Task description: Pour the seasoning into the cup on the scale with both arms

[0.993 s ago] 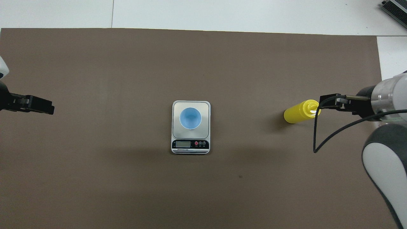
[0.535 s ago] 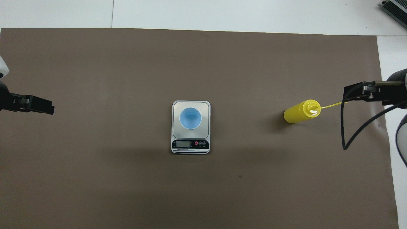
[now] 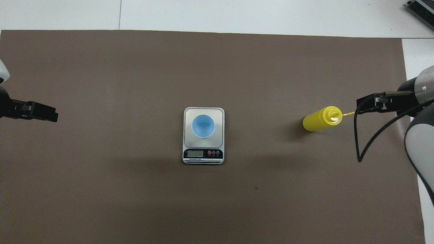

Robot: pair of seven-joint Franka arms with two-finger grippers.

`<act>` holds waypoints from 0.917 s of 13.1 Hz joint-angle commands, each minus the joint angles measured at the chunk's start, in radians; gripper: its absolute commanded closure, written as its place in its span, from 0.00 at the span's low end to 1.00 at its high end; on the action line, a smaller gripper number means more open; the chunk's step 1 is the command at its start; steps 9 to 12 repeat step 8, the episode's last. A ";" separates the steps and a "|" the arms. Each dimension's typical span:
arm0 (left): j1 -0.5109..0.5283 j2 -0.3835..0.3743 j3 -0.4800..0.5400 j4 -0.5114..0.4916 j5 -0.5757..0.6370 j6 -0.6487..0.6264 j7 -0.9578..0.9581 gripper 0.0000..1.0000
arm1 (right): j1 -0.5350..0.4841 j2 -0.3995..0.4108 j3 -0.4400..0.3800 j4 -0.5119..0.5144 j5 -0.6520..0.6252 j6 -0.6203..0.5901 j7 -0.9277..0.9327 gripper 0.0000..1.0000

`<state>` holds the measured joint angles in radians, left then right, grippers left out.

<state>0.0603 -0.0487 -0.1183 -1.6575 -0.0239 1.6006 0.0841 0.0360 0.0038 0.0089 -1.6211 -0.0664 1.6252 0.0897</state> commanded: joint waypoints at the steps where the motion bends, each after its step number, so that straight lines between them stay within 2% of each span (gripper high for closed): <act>1: 0.013 -0.023 -0.004 -0.025 -0.011 0.004 -0.004 0.00 | -0.008 -0.038 0.003 -0.048 0.039 0.027 -0.027 0.00; 2: 0.013 -0.023 -0.004 -0.025 -0.011 0.004 -0.004 0.00 | -0.015 -0.038 0.000 -0.048 0.075 0.024 -0.027 0.00; 12: 0.013 -0.023 -0.004 -0.025 -0.011 0.004 -0.004 0.00 | -0.007 -0.039 -0.003 -0.049 0.062 0.024 -0.022 0.00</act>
